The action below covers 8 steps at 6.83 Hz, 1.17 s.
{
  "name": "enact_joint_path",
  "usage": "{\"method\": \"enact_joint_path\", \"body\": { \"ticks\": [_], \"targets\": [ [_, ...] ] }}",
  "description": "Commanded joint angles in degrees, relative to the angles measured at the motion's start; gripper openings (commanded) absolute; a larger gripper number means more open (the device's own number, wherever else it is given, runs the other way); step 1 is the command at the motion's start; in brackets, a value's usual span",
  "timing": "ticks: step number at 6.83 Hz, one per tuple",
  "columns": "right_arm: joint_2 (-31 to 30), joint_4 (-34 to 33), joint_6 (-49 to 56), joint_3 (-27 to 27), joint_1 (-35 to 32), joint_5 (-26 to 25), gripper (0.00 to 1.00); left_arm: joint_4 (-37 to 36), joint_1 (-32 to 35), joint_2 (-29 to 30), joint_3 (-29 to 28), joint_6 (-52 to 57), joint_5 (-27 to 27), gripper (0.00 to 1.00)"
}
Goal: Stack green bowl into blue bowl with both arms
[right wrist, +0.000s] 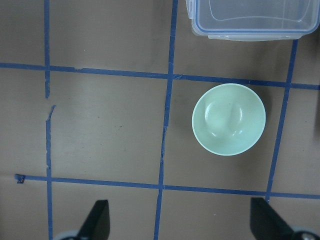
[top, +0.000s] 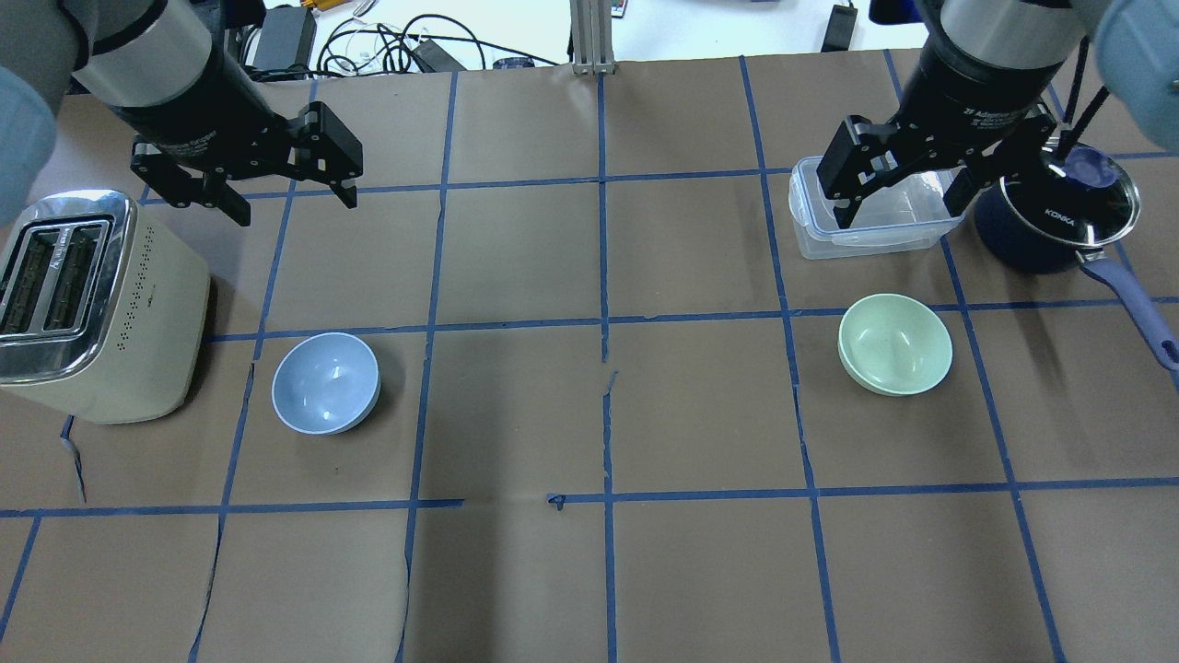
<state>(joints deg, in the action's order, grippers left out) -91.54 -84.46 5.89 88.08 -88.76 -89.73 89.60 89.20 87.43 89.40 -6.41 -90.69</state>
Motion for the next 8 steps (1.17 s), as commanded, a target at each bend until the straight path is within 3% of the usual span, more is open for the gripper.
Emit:
{"method": "enact_joint_path", "body": {
  "ticks": [1, 8],
  "targets": [
    [0.04, 0.00, 0.00, 0.16, 0.08, -0.09, 1.00, -0.30, -0.07, 0.02, -0.19, 0.95, -0.02, 1.00],
    [0.04, 0.00, 0.00, 0.42, 0.08, -0.09, 1.00, -0.48, -0.16, -0.42, 0.51, 3.13, -0.02, 1.00]
  ]
}}
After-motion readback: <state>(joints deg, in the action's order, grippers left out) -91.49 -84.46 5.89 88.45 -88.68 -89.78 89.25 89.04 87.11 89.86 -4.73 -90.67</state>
